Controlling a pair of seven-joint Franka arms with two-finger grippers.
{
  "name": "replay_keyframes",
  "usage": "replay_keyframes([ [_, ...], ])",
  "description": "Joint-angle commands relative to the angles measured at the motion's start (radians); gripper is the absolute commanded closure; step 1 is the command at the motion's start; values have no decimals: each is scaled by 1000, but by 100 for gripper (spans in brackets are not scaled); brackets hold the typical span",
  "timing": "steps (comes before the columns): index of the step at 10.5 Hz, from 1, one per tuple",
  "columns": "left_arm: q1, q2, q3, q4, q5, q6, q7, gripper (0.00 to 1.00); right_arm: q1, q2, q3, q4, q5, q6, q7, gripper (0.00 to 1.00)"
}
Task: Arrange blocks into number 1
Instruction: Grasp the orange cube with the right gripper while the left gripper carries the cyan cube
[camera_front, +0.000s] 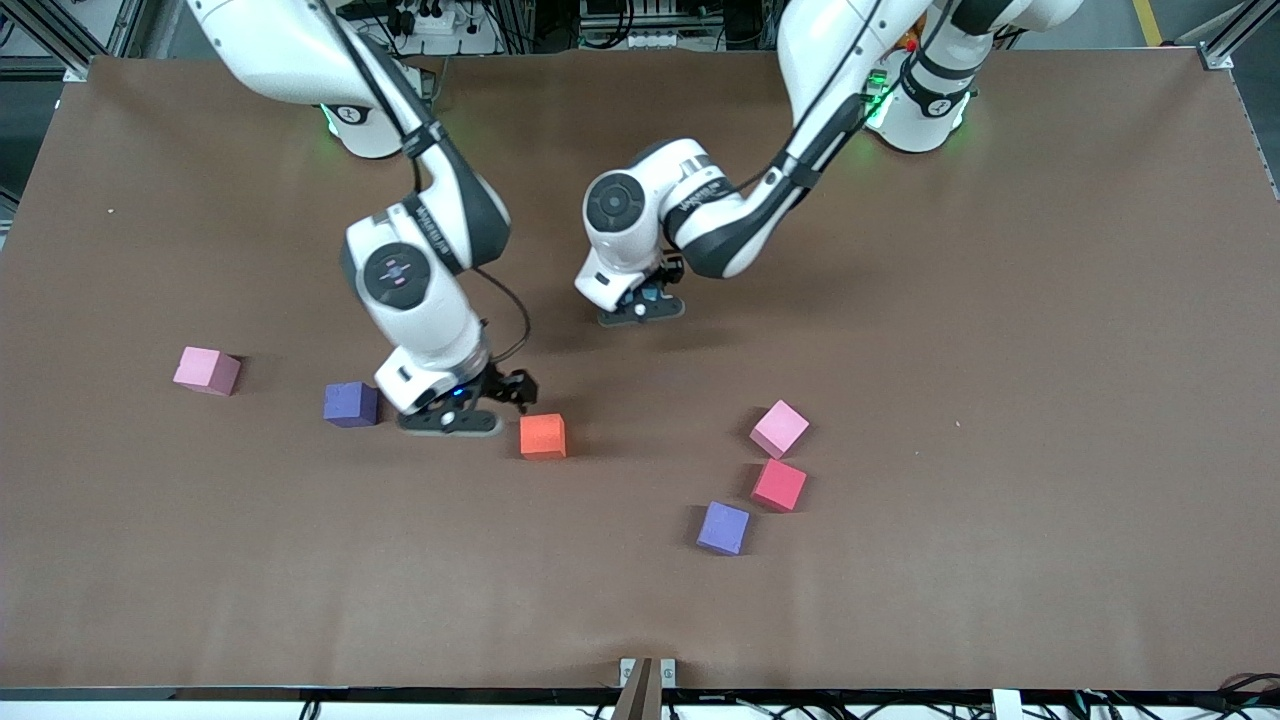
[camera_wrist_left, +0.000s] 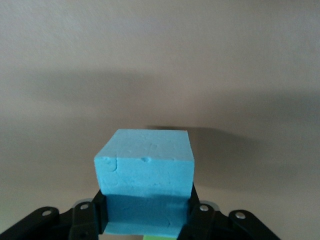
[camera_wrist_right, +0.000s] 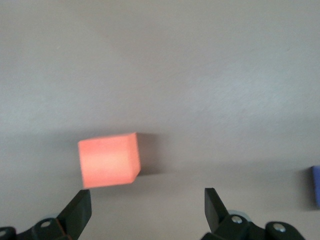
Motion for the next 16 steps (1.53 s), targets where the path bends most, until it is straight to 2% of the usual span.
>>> replay_keyframes([
  [1, -33, 20, 7, 17, 14, 25, -19, 100, -13, 23, -30, 27, 58, -11, -79, 0],
  [5, -53, 32, 4, 2, 15, 88, -19, 100, 0, 68, -30, 44, 104, 13, -73, 0],
  [10, -83, 30, 1, -49, 18, 88, 2, 100, 45, 137, -28, 44, 176, 158, -68, 0],
  [15, -83, 27, -3, -72, 18, 88, 19, 99, 83, 211, -28, 130, 181, 175, -41, 0],
  [16, -83, 26, -3, -72, 20, 87, 19, 3, 92, 217, -27, 133, 178, 175, -40, 0],
])
